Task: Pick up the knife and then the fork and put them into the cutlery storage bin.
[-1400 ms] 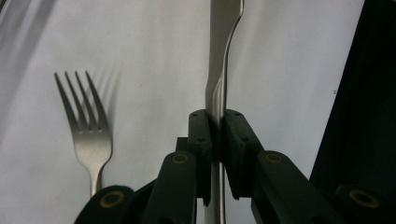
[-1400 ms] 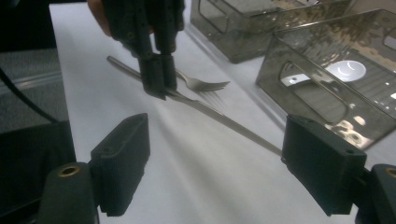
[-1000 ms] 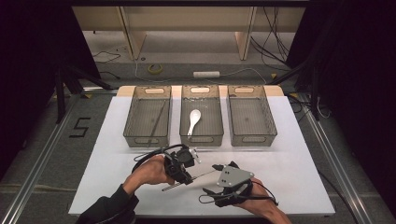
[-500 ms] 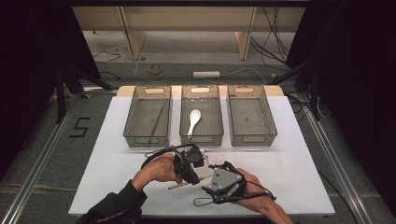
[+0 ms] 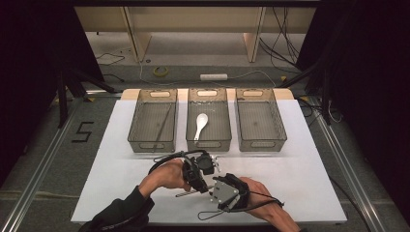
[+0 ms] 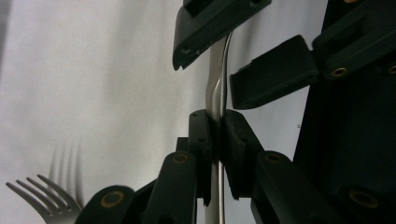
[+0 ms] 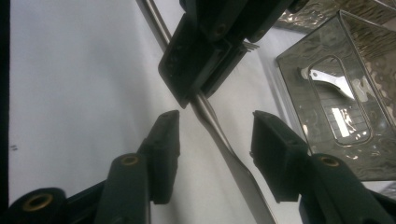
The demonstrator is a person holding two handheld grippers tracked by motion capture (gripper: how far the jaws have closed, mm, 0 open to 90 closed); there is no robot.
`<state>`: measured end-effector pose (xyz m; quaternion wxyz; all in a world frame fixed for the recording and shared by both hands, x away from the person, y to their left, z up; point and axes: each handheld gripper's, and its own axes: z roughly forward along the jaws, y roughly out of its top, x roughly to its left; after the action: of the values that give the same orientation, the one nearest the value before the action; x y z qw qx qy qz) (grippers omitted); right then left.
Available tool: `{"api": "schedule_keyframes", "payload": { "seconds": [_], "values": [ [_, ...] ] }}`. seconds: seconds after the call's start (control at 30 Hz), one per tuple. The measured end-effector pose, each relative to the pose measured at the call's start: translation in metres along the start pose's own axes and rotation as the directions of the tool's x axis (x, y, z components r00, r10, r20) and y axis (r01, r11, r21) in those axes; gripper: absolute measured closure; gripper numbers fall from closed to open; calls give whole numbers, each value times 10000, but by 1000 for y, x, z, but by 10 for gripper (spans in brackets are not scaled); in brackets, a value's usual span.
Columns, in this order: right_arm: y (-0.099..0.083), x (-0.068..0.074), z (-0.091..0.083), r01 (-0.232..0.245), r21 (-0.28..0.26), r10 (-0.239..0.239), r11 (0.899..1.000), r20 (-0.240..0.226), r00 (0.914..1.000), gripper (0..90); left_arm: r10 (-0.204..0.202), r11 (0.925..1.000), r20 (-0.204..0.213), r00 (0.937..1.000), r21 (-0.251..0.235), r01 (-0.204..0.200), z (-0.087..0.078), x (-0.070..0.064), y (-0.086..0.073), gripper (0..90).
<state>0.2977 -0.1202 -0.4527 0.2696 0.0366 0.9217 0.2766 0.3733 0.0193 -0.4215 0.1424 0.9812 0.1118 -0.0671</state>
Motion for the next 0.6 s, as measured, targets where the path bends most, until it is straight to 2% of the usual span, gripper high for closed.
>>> {"api": "schedule_keyframes", "payload": {
  "seconds": [0.03, 0.13, 0.27, 0.37, 0.6],
  "values": [
    [0, 0, 1, 196, 6, -196, 9998, 111, 9997, 558, 45, 10000, 10, 10000, 44, -46, 0, 0, 0, 819],
    [0, 3, 2, 297, 210, -302, 9993, 230, 9993, 592, 143, 9997, 72, 9999, 205, -144, 0, -1, 1, 819],
    [0, 6, 4, 725, 366, -740, 9967, 407, 9964, 624, -30, 9999, 132, 9999, 161, 28, 2, -2, 3, 819],
    [1, 8, 4, 1149, 428, -1171, 9925, 518, 9918, 644, 5, 9998, 177, 9998, 213, -9, 3, -2, 4, 819],
    [2, 12, 5, 1546, 593, -1583, 9862, 630, 9854, 697, 58, 9995, 227, 9997, 299, -65, 5, -4, 6, 819]
  ]
}}
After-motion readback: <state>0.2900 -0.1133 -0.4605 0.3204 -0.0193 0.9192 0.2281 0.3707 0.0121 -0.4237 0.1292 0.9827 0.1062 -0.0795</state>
